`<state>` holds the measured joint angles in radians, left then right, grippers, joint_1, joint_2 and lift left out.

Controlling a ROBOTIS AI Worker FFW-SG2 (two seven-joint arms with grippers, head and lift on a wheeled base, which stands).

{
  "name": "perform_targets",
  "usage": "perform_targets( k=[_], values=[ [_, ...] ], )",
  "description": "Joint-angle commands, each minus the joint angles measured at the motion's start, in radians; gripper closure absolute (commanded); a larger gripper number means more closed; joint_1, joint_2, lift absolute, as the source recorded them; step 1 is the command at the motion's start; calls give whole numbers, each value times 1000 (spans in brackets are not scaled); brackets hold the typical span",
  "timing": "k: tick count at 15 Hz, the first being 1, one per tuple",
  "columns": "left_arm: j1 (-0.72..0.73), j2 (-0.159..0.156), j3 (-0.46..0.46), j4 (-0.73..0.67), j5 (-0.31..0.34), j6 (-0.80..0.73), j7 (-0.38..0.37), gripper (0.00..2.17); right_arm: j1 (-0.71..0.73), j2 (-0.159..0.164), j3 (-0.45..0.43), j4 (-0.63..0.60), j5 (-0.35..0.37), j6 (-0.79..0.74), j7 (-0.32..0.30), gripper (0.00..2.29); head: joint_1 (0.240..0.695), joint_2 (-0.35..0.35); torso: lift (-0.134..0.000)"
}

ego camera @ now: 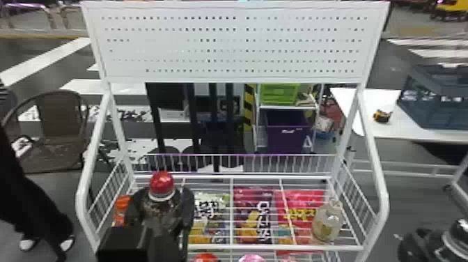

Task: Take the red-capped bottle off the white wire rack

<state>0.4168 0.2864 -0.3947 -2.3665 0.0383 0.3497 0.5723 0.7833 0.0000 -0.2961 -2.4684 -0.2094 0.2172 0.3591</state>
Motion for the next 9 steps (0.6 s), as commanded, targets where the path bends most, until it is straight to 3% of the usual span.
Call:
perform_targets(
  k=[1, 9],
  values=[
    [54, 11, 14, -8, -23, -22, 3, 1872, 10, 1, -1, -4, -5, 0, 1, 920, 499, 0, 0],
    [56, 19, 28, 18, -26, -56, 12, 1872, 33, 1, 5, -24, -7, -6, 6, 920, 499, 0, 0]
  ],
)
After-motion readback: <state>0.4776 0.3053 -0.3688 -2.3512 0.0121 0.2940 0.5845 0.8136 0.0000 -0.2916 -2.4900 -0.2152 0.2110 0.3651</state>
